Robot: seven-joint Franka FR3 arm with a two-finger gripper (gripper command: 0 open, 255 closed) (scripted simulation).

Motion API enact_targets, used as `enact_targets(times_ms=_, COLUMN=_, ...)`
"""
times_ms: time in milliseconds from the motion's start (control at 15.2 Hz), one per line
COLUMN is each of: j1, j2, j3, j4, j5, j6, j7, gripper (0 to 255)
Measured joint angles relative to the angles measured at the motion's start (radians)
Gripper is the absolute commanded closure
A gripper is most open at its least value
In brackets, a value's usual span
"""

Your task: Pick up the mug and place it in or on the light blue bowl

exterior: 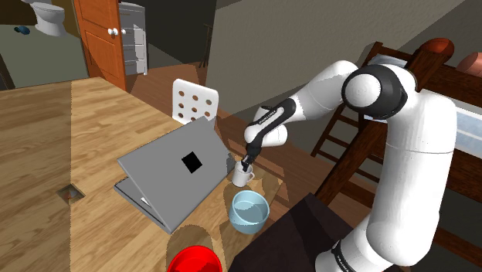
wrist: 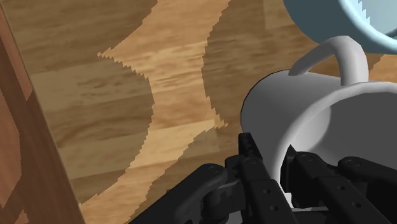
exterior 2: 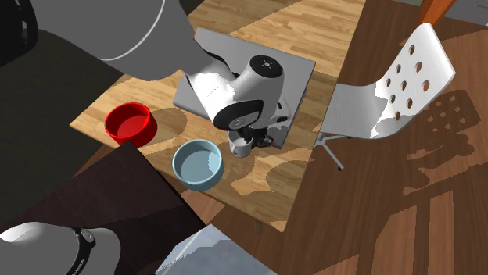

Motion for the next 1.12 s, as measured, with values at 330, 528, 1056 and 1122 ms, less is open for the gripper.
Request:
enact_targets(times_ms=330, j1=0.008, j2=-0.061, j3=-0.01, j4=-0.008, j5=-0.014, j6=-0.052, j7=0.014, gripper=255)
enact_targets(times_ms=528, j1=0.011, j2=-0.098, j3=-0.016, j4=-0.01, j5=-0.023, j6=-0.087, j7=0.022, gripper=255)
enact_targets(times_ms=1056, j1=0.017, j2=-0.189, j3=-0.028, j4=-0.014, j5=-0.046, j6=-0.174, j7=0.04, gripper=255)
enact_targets(times_ms=1122, j1=0.017, j2=-0.2, j3=-0.029, j4=-0.011, j5=-0.049, j6=-0.187, j7=0.042, gripper=255)
